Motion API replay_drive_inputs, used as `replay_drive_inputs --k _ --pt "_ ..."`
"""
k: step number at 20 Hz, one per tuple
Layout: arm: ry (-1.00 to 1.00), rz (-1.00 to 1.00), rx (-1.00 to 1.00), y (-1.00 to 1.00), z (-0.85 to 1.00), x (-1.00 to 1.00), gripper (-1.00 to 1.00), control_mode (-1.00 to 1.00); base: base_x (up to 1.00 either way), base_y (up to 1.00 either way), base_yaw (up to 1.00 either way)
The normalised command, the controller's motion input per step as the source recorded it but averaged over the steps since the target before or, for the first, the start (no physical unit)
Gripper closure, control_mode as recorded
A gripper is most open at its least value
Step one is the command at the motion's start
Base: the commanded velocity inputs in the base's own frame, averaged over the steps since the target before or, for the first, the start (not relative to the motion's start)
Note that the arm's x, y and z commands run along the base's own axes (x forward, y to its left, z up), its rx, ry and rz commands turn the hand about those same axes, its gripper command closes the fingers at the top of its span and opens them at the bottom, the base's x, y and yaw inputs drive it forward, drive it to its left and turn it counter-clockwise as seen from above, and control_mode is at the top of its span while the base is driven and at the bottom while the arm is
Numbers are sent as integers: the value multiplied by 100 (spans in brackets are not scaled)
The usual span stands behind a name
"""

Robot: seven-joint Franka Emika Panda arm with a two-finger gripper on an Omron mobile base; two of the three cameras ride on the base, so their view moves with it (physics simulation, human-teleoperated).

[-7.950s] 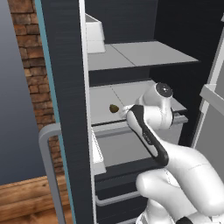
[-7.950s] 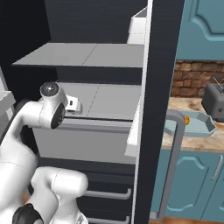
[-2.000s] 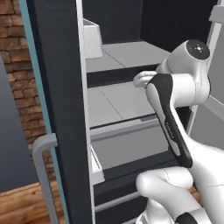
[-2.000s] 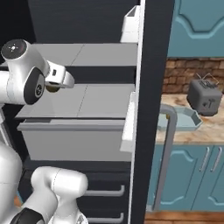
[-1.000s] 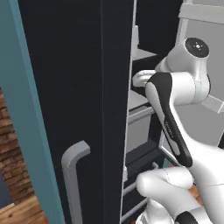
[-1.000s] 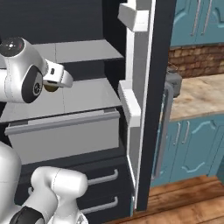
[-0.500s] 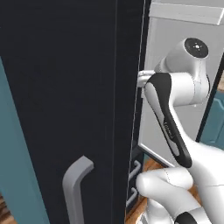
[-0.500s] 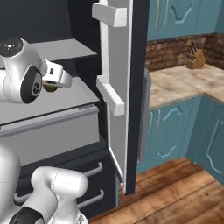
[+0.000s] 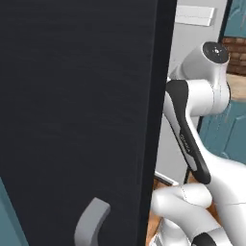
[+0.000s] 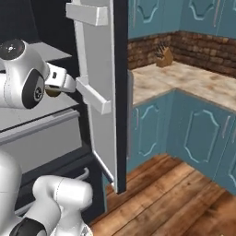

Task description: Pick the orange and kiwi from the fridge and place them inside the tupperware on the counter.

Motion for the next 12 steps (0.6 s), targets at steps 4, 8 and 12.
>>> replay_drive_inputs --k 4,8,12 --pt "0 0 0 0 0 0 100 100 -54 -26 -47" --pt "0 0 0 0 0 0 100 100 -33 -39 -49" --pt "0 0 0 0 0 0 100 100 -20 -42 -48"
